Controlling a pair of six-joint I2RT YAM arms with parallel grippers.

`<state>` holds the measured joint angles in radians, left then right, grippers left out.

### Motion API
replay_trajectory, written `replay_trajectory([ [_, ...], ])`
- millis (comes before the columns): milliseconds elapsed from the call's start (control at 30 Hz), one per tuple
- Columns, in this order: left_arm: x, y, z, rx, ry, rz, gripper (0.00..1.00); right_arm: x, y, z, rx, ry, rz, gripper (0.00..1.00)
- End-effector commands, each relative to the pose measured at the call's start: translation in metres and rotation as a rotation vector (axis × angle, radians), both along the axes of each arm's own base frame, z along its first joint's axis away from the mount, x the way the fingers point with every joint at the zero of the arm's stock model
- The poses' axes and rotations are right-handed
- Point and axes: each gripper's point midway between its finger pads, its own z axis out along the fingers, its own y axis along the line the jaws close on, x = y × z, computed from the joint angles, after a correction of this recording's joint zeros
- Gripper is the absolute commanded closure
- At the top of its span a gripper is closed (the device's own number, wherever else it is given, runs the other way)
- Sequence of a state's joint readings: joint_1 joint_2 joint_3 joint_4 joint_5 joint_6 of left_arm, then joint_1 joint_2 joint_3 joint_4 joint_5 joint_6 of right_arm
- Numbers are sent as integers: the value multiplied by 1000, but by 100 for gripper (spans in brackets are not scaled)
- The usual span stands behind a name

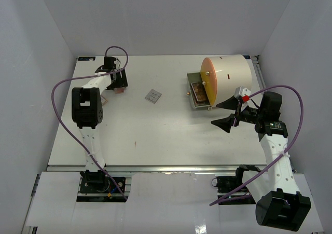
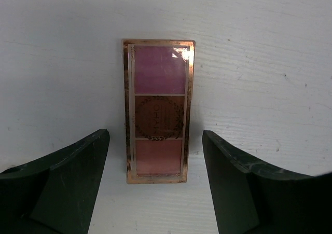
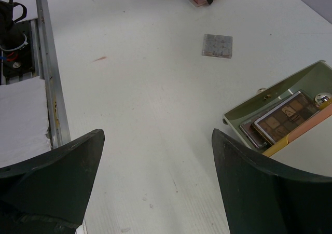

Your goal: Organize the makeup

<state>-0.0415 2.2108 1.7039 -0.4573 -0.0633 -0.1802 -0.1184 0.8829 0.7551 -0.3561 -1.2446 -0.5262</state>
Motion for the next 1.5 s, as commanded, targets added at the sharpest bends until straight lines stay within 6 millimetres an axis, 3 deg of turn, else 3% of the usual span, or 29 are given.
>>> replay_trajectory([
  [0, 6, 1, 15, -7, -28, -4, 20, 1, 0, 5, 3, -30, 4, 10],
  [167, 3, 1, 10, -11, -14, -3, 30, 1, -1, 5, 3, -30, 4, 10],
  [433, -4, -7, 10, -56, -3, -3, 65, 3, -1, 4, -3, -29, -6, 10],
  [500, -5, -15, 20, -100, -18, -19, 74, 3, -2, 4, -6, -33, -10, 10],
  [567, -7, -32, 44, -182, -59, -52, 80, 4, -3, 4, -11, -34, -17, 10],
  [633, -12, -56, 75, -271, -121, -97, 84, 5, -3, 3, -17, -39, -24, 10],
  [700, -26, -82, 90, -330, -149, -146, 86, 6, -4, 3, -23, -41, -33, 10],
  [733, -36, -106, 112, -370, -185, -196, 86, 6, -5, 2, -25, -42, -37, 10],
  [800, -54, -142, 127, -482, -195, -254, 86, 8, -5, 2, -28, -43, -42, 10],
  [900, -86, -210, 168, -668, -231, -369, 86, 10, -8, 1, -32, -42, -54, 10],
  [1033, -116, -273, 187, -823, -203, -452, 87, 11, -11, 1, -30, -44, -67, 10],
  [1133, -128, -313, 207, -917, -215, -496, 86, 11, -13, 2, -29, -47, -73, 10],
  [1267, -132, -355, 204, -975, -182, -475, 85, 11, -14, 3, -29, -50, -75, 10],
  [1467, -123, -397, 193, -1001, -171, -438, 84, 10, -13, 3, -28, -54, -73, 10],
])
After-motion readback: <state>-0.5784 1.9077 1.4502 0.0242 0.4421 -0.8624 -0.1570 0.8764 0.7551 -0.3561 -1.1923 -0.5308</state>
